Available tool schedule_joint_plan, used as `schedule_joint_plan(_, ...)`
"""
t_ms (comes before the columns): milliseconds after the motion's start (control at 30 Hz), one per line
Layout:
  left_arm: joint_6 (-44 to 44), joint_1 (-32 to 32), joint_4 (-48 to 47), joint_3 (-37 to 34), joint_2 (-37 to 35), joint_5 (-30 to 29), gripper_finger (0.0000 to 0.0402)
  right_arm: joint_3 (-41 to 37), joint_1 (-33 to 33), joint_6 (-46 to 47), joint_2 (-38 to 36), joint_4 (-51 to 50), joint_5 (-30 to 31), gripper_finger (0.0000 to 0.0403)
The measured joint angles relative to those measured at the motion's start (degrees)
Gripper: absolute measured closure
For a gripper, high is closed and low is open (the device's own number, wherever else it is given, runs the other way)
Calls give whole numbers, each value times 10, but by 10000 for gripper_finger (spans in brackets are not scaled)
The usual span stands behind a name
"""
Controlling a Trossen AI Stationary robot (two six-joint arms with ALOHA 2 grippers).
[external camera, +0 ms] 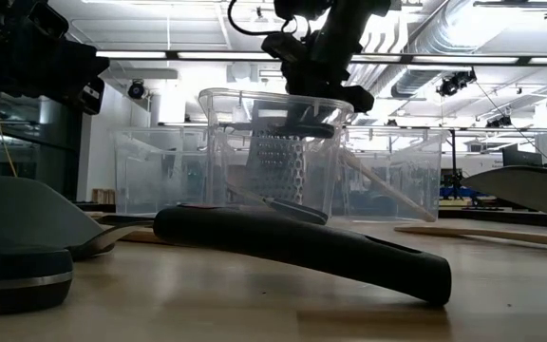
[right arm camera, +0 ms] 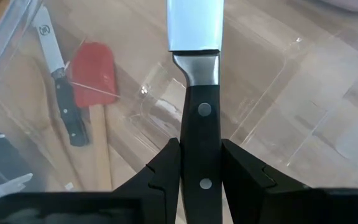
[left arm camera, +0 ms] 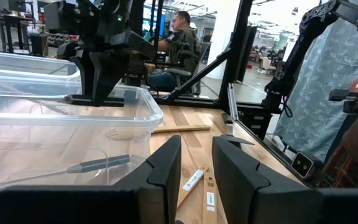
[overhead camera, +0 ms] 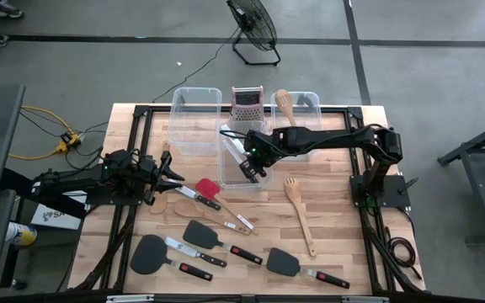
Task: Pick & Place Kitchen Items
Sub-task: Put the black table knife into the middle transparent bin, then put the black spatula into the left transparent bin
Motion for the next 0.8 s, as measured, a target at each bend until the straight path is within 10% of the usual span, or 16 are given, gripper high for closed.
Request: schedule_joint_plan(800,0,0,0,0,0,0,312,0,-4,-16,-1,-2,2,257)
